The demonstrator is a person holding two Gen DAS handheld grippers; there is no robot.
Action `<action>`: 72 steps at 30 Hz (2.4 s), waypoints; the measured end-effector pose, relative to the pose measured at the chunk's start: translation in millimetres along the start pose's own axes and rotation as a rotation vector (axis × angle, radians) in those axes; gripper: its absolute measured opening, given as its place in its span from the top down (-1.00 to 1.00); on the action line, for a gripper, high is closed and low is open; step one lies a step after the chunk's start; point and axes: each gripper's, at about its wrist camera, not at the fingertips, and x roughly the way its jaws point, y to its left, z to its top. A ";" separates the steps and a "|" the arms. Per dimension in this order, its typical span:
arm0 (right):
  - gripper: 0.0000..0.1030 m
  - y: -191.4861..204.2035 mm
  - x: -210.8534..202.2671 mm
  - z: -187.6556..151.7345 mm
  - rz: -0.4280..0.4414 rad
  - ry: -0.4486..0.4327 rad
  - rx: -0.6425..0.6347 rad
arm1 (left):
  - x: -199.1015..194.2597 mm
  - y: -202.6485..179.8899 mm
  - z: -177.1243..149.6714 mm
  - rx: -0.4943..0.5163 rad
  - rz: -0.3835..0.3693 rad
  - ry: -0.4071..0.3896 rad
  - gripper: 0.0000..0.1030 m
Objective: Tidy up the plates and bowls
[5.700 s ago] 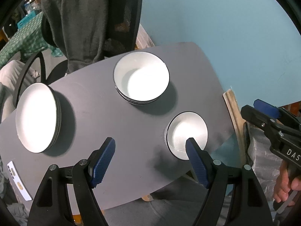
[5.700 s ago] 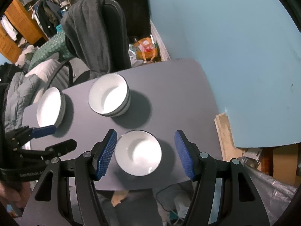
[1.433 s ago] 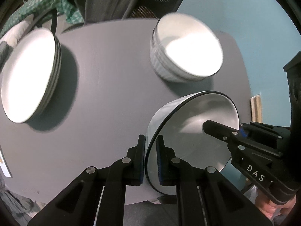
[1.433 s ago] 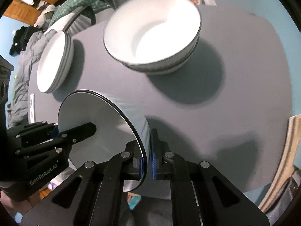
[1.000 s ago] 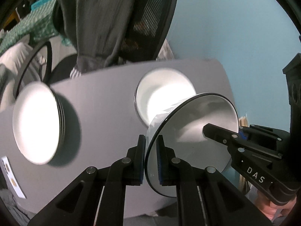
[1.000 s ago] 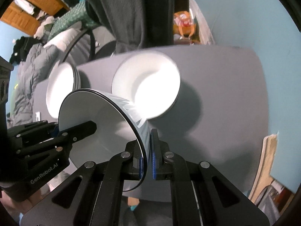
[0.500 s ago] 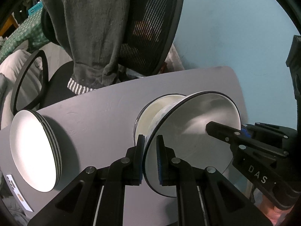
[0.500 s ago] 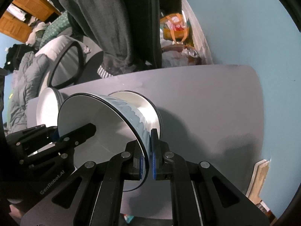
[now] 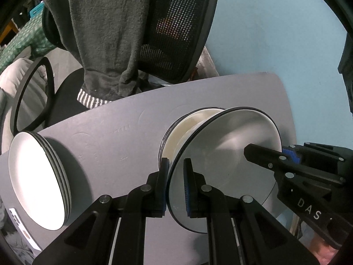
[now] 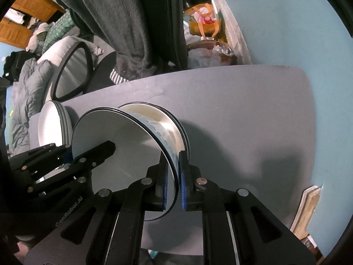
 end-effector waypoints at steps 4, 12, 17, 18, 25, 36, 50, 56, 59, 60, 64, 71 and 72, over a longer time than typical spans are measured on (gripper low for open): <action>0.68 1.0 -0.4 0.6 0.007 0.006 0.005 | -0.2 1.6 0.1 -0.006 -0.009 0.009 0.79; 0.29 5.7 -8.7 1.6 -0.012 -0.028 -0.023 | -2.4 -2.3 -0.4 0.005 0.018 0.028 0.74; 0.29 6.0 -4.5 -0.4 -0.011 -0.021 -0.024 | -9.2 -4.3 -0.5 0.027 0.053 0.032 0.49; 0.29 6.0 -5.1 -0.4 -0.007 -0.020 -0.023 | -12.4 -3.8 -1.1 0.028 0.070 0.020 0.40; 0.29 8.8 -10.0 -5.6 0.014 -0.039 -0.019 | -25.6 9.0 -2.2 0.001 0.073 -0.008 0.28; 0.08 3.4 -43.3 -22.4 -0.012 -0.119 -0.014 | -62.3 17.0 -26.0 -0.043 0.038 -0.078 -0.24; -0.19 13.1 -89.2 -47.1 -0.040 -0.214 -0.074 | -100.9 25.0 -63.5 -0.088 0.012 -0.136 -0.41; -0.19 21.7 -94.5 -53.8 -0.029 -0.231 -0.087 | -105.3 22.3 -71.1 -0.101 0.000 -0.127 -0.42; -0.19 23.5 -94.5 -55.0 -0.019 -0.231 -0.079 | -106.2 22.9 -71.9 -0.111 -0.013 -0.125 -0.45; -0.19 22.0 -95.3 -55.2 -0.020 -0.231 -0.077 | -106.0 22.5 -71.5 -0.113 -0.017 -0.121 -0.45; -0.29 19.8 -94.6 -56.4 -0.023 -0.226 -0.056 | -104.2 22.3 -69.8 -0.115 -0.029 -0.111 -0.45; -0.30 16.3 -92.9 -54.3 -0.023 -0.208 -0.050 | -97.3 21.0 -65.1 -0.113 -0.038 -0.089 -0.45; -0.30 15.1 -92.9 -54.5 -0.024 -0.207 -0.051 | -95.8 21.3 -64.0 -0.115 -0.043 -0.082 -0.45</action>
